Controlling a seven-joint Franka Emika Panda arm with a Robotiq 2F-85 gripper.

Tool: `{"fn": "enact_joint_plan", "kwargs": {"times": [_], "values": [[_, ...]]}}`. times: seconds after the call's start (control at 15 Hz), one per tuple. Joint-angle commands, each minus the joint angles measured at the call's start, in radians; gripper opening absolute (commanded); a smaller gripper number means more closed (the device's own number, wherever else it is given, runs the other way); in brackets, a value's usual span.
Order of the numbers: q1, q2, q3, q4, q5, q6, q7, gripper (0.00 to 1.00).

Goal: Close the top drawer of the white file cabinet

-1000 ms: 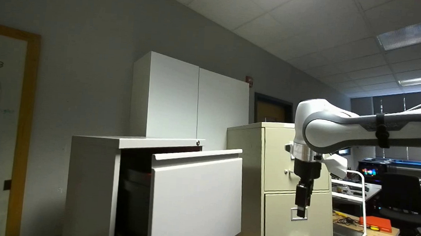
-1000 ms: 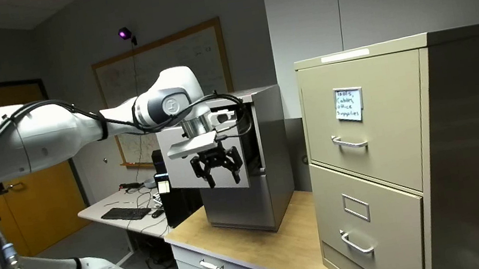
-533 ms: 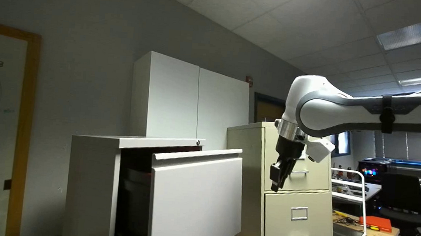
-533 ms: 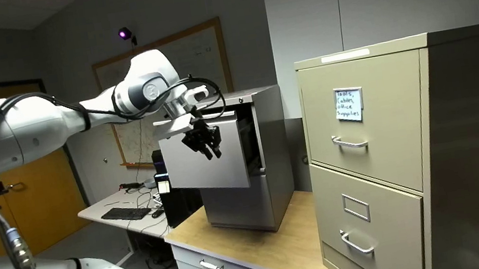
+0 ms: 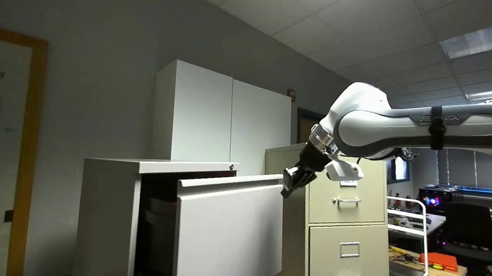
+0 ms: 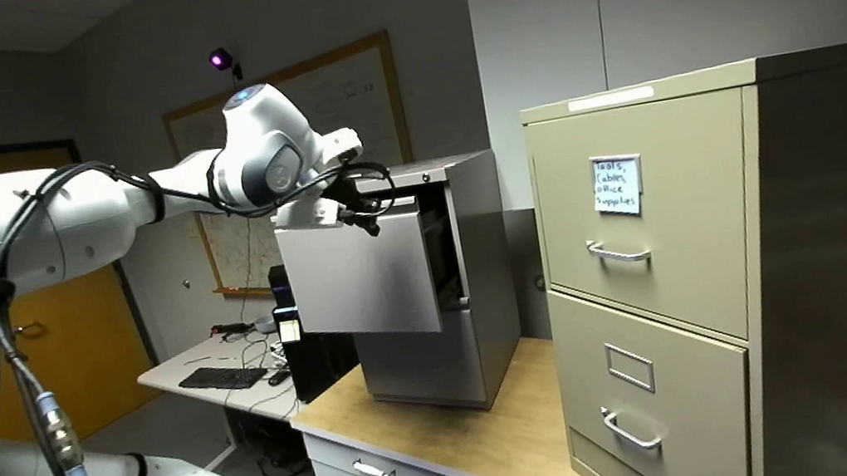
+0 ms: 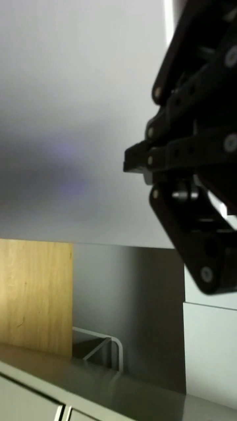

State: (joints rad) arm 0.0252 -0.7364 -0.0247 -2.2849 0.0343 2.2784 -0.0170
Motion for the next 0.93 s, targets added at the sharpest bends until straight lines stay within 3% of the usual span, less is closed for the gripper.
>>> {"fn": "enact_joint_plan", "kwargs": {"times": [0.0, 0.33, 0.87], "values": [[0.039, 0.058, -0.02, 0.025, 0.083, 0.12, -0.002, 0.02], [0.087, 0.129, -0.066, 0.052, 0.193, 0.251, -0.021, 0.02], [0.142, 0.255, -0.15, 0.136, 0.344, 0.305, -0.053, 0.02]]}}
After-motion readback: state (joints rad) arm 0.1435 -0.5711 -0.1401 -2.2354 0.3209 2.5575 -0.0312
